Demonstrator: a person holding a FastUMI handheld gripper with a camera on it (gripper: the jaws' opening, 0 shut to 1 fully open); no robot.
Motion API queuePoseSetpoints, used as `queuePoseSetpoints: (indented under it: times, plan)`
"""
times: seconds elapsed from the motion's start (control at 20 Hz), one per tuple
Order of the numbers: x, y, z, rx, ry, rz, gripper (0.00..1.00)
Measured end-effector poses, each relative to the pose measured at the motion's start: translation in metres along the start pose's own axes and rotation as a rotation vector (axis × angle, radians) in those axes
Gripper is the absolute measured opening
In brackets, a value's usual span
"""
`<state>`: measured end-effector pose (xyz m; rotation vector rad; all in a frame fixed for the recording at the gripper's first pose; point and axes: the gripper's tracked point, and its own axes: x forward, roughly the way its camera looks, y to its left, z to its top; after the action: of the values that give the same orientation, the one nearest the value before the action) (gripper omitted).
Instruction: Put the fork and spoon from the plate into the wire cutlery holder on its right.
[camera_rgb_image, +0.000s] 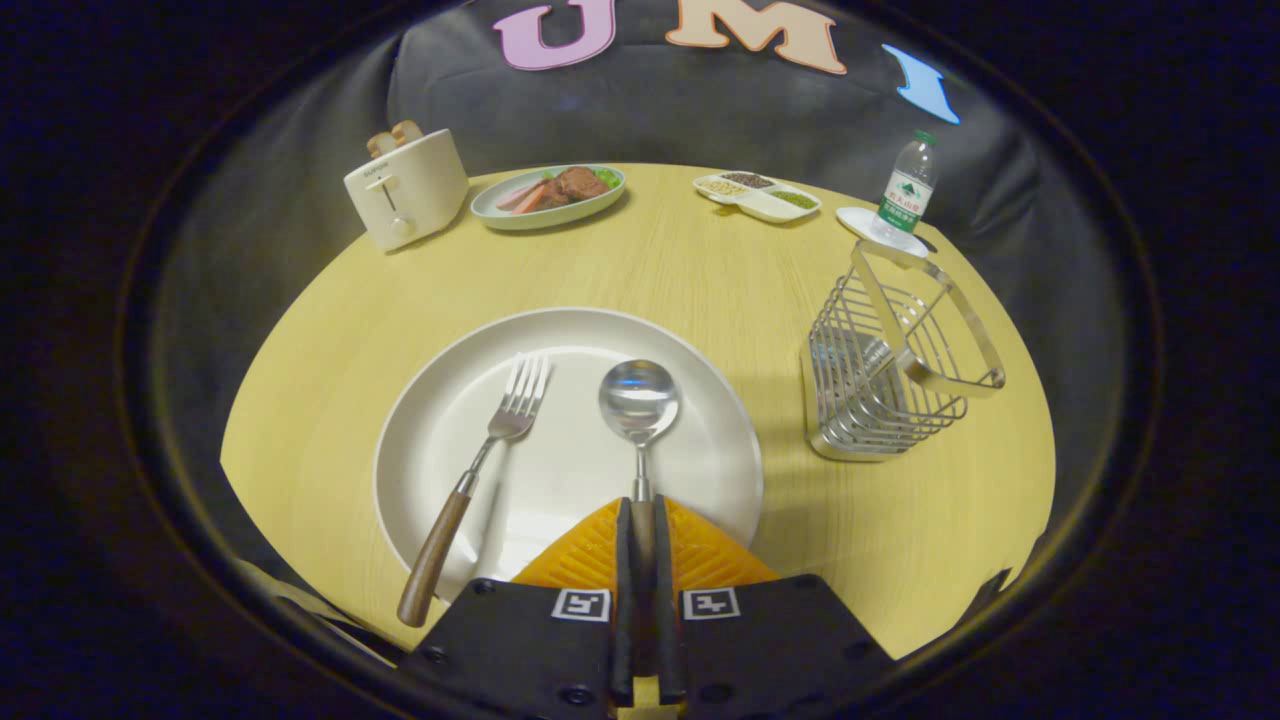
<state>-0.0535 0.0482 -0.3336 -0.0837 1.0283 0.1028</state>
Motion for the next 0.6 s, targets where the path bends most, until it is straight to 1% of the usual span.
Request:
queuePoseSetpoints:
  times: [0.15,0.3,0.6]
  plan:
    - [-0.001,0.001,-0.001,-0.032,0.008,0.010,0.08]
    - [-0.010,0.003,0.001,-0.034,0.018,0.028,0.08]
    - [-0.030,-0.008,0.025,-0.043,0.007,0.026,0.07]
